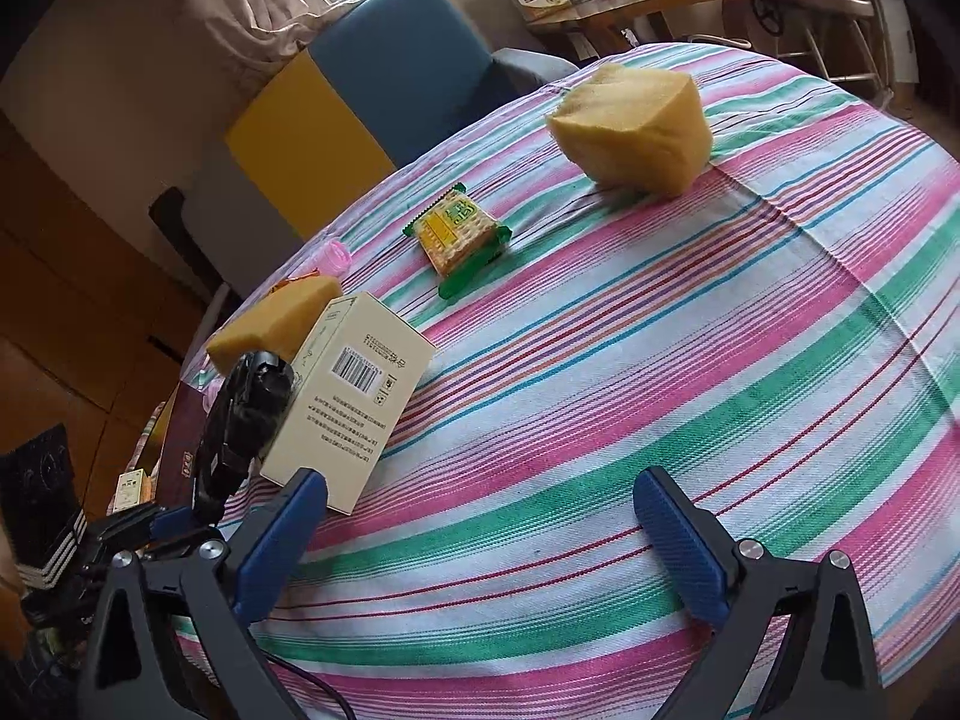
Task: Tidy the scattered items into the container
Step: 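Approach and grasp the black controller with the left tool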
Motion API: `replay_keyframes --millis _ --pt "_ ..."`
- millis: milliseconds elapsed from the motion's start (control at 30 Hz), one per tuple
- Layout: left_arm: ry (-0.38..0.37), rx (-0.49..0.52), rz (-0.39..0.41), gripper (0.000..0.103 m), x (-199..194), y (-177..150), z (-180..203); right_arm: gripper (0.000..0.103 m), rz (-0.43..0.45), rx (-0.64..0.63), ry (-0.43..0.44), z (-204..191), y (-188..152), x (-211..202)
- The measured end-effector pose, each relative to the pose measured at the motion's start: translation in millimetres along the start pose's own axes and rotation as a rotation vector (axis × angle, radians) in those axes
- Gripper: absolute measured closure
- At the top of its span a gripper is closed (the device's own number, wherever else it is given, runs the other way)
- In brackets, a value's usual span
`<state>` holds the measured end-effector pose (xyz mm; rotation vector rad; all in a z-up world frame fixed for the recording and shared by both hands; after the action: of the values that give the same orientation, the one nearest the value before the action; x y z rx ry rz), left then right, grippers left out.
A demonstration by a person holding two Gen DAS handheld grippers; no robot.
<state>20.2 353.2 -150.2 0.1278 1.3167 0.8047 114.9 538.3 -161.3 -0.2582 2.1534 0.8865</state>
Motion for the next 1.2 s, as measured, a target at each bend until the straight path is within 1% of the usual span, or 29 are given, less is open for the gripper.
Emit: replay_keyframes --millis 100,167,267,400,533,567,667,767,833,900,1000,1100,1200 --pt "0.008 0.003 0.01 0.068 -6.9 -1.5 -2.3 0.0 0.008 -0.008 -0.012 -0.8 -0.5 0.0" --pt "0.019 0.024 0.029 0.056 -14.2 5.3 -1.1 0.0 0.01 -0.015 -0.02 -1.3 -0.9 0.3" --pt "0.041 0.047 0.049 0.054 -22.3 17.2 -1.0 0.0 0.014 -0.014 -0.023 -1.1 -1.2 0.2" --pt "0.067 0.045 0.067 0.054 -25.8 29.7 -6.0 0.0 0.022 -0.017 -0.019 -0.8 -1.4 -0.4" --pt "0.106 0.062 0.047 0.052 -17.8 35.0 -13.3 0.0 0.023 -0.019 -0.015 -0.4 -1.0 0.1" --pt "0.103 0.069 0.032 0.049 -13.2 35.4 -13.8 0.0 0.023 -0.02 -0.013 -0.4 -1.0 0.1" --pt "0.111 0.085 -0.003 0.049 -1.3 34.7 -17.3 0.0 0.026 -0.023 -0.009 -0.5 -0.9 0.3" --pt "0.093 0.087 -0.014 0.049 5.0 37.0 -17.4 0.0 0.029 -0.022 -0.003 -0.4 -0.4 0.4" --pt "0.063 0.088 -0.004 0.049 5.0 43.1 -12.2 0.0 0.032 -0.024 0.0 -0.5 0.1 0.9" --pt "0.024 0.119 0.002 0.049 5.5 51.4 0.4 0.0 0.035 -0.026 0.0 -0.7 0.9 1.6" --pt "-0.008 0.157 -0.017 0.049 17.0 63.5 13.9 0.0 0.04 -0.025 0.001 -0.9 2.1 2.1" --pt "-0.034 0.145 -0.045 0.049 34.5 73.7 19.1 0.0 0.043 -0.023 0.002 -0.9 3.1 2.7" --pt "-0.07 0.11 -0.052 0.049 48.6 84.2 24.2 0.0 0.047 -0.026 0.008 -0.7 3.1 2.5"
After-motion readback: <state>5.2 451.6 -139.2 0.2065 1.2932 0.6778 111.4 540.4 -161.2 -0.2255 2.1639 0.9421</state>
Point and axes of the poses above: each gripper's, at about its wrist camera, not at the fingertips, and x roughly the way its jaws point, z to its right, y to its top, the point moved 10 cm from there along x, roughly the way its jaws point, and after that the axes turned 4 degrees about -y, right-handed, at the moved point
